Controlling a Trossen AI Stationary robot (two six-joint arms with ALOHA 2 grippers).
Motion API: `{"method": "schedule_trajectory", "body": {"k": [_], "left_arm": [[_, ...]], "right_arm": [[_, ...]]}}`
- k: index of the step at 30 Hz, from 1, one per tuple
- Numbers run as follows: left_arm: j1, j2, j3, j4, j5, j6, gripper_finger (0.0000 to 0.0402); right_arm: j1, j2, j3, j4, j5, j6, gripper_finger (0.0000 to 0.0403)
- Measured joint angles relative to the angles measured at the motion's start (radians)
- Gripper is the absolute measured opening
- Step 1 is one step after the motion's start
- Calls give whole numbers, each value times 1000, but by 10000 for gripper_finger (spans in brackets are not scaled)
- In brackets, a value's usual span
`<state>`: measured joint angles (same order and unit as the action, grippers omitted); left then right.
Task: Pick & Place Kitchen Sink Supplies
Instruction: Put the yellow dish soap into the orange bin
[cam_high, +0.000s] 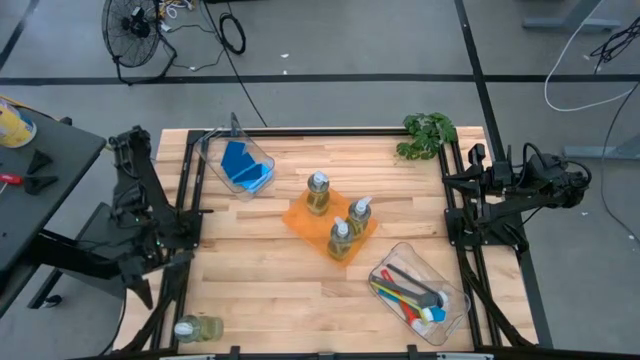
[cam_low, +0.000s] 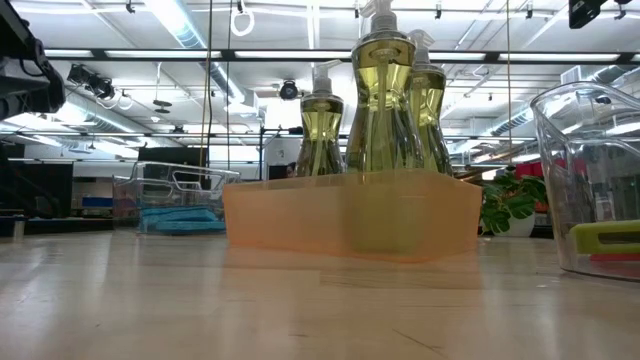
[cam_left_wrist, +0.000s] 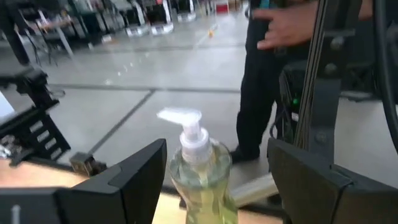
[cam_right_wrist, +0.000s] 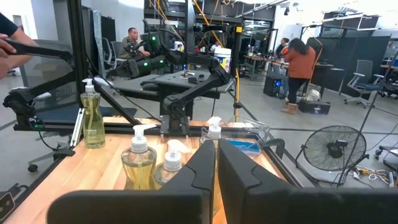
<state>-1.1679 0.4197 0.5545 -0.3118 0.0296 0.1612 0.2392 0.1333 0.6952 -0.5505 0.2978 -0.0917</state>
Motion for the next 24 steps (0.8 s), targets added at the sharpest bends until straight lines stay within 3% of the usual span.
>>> {"method": "schedule_trajectory", "body": {"k": [11, 24], "left_arm": [[0, -10, -122, 192, 8, 8, 284], [0, 13, -124, 217, 9, 59, 284]], "right_arm": [[0, 0, 0, 0, 0, 0, 21], [0, 0, 0, 0, 0, 0, 21]]}}
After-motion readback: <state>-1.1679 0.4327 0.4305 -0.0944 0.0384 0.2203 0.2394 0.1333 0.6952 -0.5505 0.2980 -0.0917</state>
